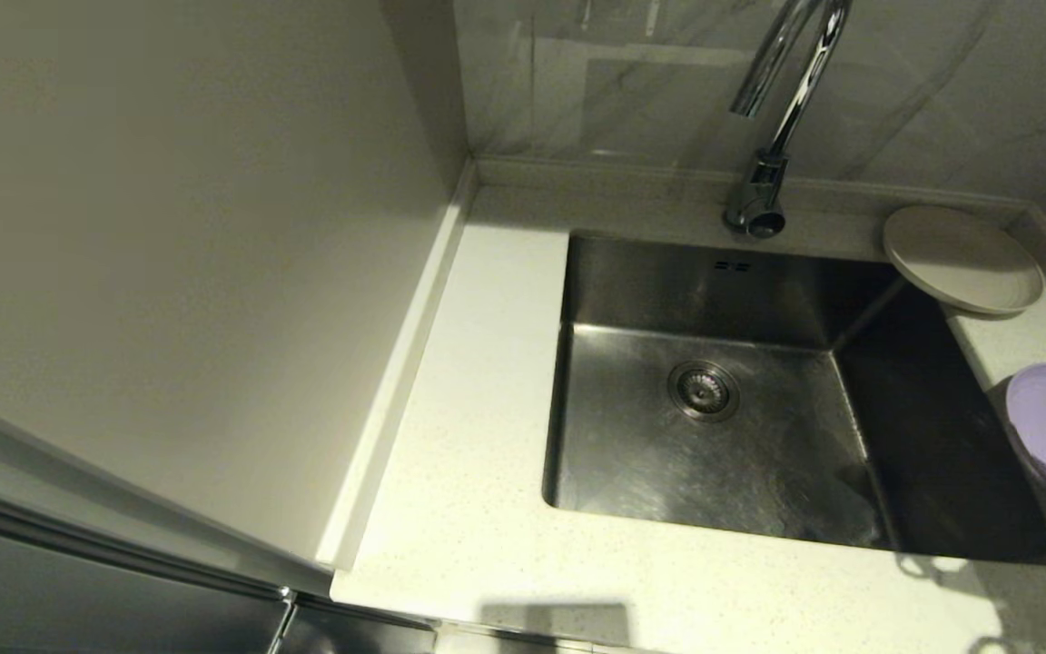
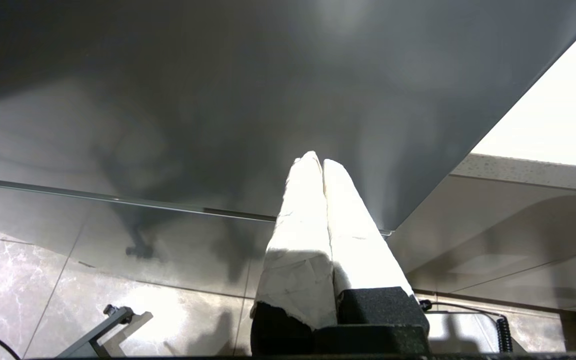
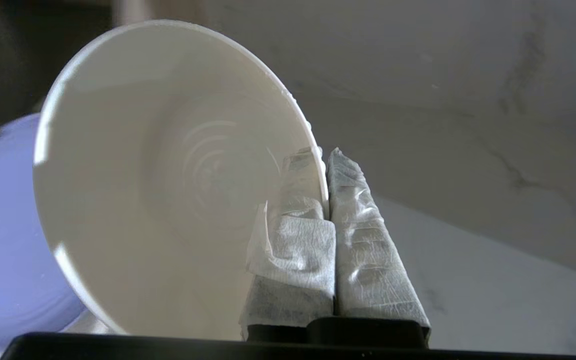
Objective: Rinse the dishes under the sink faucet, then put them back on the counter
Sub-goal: Put a bowl back to the table from the sink
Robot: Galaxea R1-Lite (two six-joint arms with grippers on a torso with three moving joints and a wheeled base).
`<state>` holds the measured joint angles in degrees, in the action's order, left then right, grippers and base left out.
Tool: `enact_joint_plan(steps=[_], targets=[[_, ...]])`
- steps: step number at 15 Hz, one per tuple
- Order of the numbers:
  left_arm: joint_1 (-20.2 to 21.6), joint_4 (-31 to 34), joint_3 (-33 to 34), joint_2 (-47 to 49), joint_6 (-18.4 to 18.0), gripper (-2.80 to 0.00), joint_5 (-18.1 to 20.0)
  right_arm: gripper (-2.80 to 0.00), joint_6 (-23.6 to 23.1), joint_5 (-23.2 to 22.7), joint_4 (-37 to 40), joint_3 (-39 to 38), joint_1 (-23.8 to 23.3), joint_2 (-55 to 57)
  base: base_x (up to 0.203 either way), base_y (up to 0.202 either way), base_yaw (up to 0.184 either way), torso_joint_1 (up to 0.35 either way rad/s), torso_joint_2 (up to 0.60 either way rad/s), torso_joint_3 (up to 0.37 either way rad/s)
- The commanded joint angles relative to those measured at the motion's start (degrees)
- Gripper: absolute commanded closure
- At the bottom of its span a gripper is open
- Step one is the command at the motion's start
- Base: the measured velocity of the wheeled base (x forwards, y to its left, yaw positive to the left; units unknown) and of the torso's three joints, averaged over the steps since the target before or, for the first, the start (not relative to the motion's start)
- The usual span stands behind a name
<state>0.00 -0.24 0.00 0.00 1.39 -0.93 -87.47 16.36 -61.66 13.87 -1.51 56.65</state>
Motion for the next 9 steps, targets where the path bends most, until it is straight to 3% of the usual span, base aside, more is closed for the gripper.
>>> enact_joint_plan(steps=[1,6,9], targets=[[0.0,0.0,0.0,-0.1,0.0,0.0,0.0,0.0,-0.5,0.1,-0.3,-0.1,0.0,-1.1,0.0,0.0,0.0,0.0,0.0,0.0],[0.0,0.0,0.0,-0.1,0.0,0.0,0.0,0.0,-0.5,0.2,0.6,-1.5,0.1,-6.4,0.0,0.0,0.0,0.0,0.0,0.0],[0.0,0.0,0.0,-0.1,0.0,0.0,0.0,0.0,-0.4,0.1,6.8,-1.4,0.3,-11.9,0.0,0.0,0.0,0.0,0.0,0.0]])
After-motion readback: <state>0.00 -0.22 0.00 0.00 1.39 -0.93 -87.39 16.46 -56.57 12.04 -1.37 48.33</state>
